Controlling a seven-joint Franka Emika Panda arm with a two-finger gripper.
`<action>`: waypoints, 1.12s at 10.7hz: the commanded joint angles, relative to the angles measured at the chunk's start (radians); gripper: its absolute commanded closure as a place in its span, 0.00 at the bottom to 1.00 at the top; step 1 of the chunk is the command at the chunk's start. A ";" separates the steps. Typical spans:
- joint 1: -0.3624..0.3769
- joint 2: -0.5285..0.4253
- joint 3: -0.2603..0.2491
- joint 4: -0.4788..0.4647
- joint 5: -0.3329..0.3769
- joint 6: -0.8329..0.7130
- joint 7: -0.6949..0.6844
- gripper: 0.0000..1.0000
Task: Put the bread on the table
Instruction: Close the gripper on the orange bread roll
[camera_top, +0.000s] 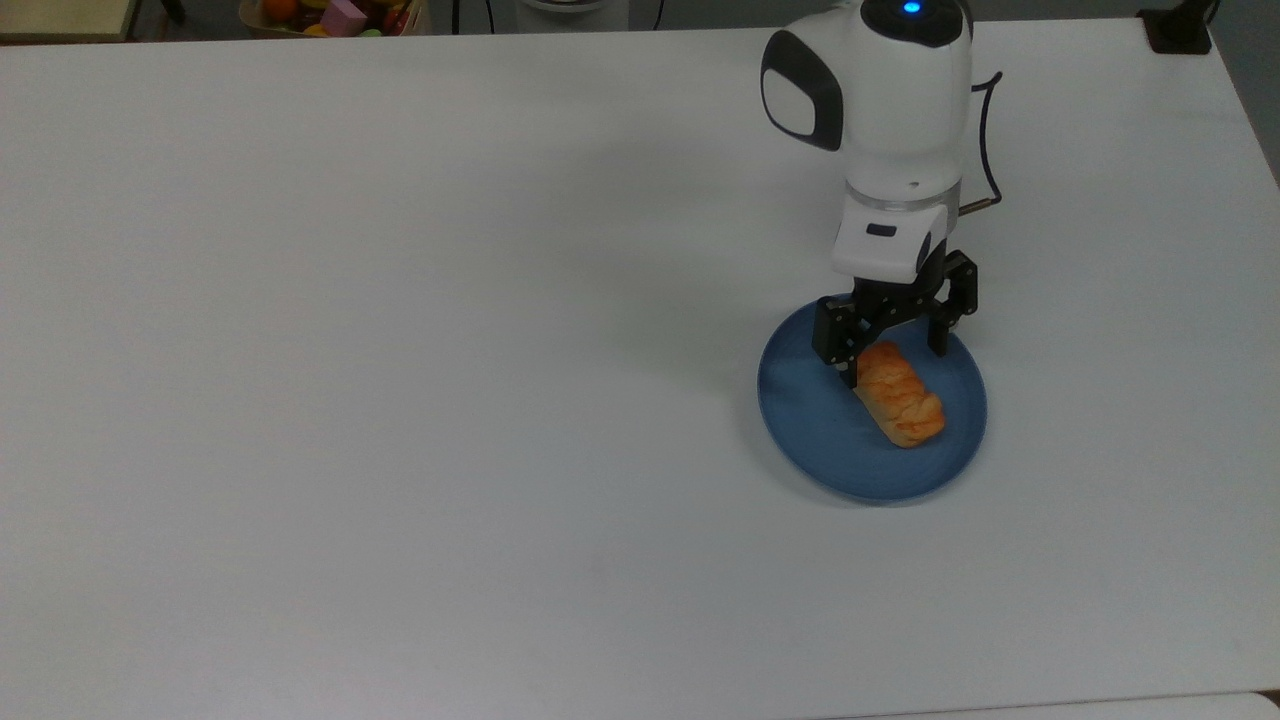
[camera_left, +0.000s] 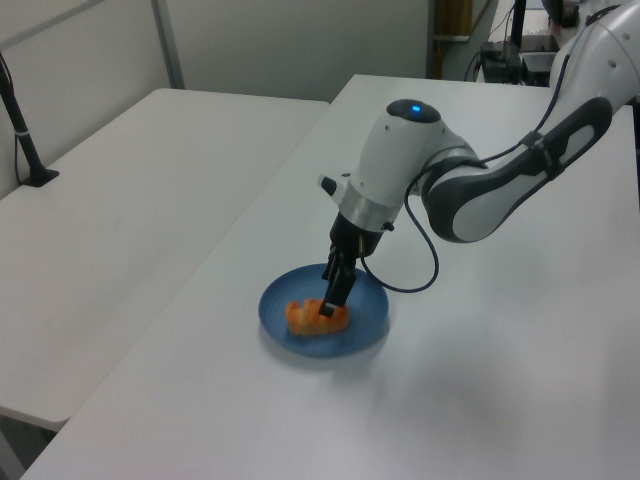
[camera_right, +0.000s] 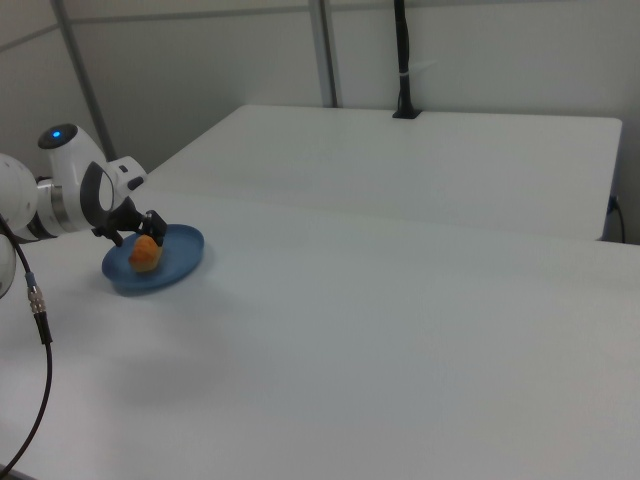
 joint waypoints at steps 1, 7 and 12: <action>0.011 0.036 -0.012 0.016 -0.040 0.041 0.032 0.00; 0.011 0.073 -0.012 0.019 -0.164 0.069 0.137 0.10; 0.012 0.068 -0.009 0.019 -0.176 0.067 0.142 0.63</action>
